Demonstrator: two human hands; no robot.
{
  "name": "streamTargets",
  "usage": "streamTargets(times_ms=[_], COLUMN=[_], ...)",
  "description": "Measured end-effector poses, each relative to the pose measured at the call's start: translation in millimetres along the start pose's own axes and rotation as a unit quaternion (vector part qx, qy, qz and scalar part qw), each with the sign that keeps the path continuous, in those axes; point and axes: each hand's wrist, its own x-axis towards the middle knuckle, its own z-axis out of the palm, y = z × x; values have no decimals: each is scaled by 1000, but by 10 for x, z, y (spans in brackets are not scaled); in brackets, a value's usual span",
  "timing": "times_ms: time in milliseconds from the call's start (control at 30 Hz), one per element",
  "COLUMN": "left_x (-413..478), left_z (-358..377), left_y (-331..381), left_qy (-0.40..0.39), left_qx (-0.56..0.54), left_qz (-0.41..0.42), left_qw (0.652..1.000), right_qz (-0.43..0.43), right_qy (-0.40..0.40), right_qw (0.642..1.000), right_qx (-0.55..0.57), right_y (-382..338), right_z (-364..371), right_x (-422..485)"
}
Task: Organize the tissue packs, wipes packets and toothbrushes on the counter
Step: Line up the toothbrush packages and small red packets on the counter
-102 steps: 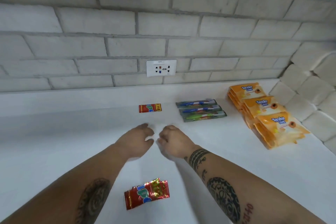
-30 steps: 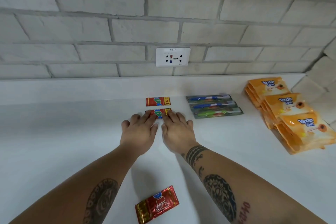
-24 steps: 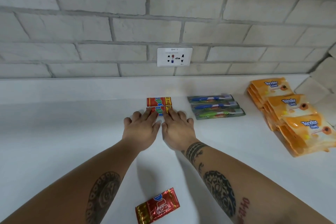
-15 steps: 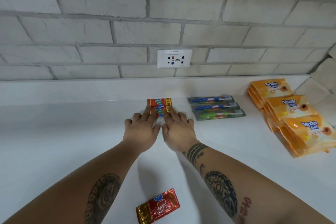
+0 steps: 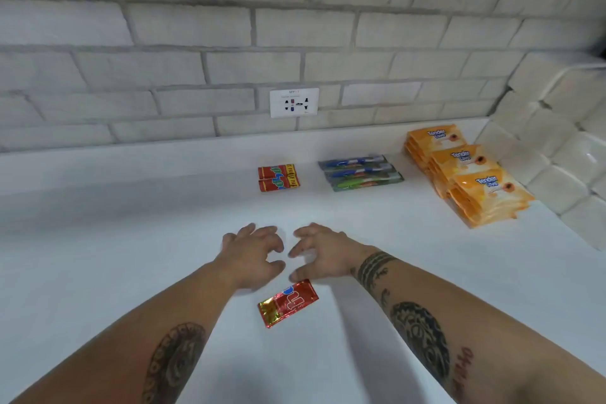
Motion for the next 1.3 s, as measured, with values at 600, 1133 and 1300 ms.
streamTargets(times_ms=[600,1133,1300], left_x=[-892,-122,175], left_z=[270,-438,-399], left_y=[314,385,284], left_qy=[123,172,205], left_qx=[-153,-470,-427], left_qz=[-21,-101,-117], left_qw=[980,860,873], right_qz=[50,66,106], right_qy=[170,283,277], right_qw=[968,841,839], right_qx=[177,457,457], right_y=[-286,-165,-20], right_z=[580,-256,-302], right_x=[-734,-269,110])
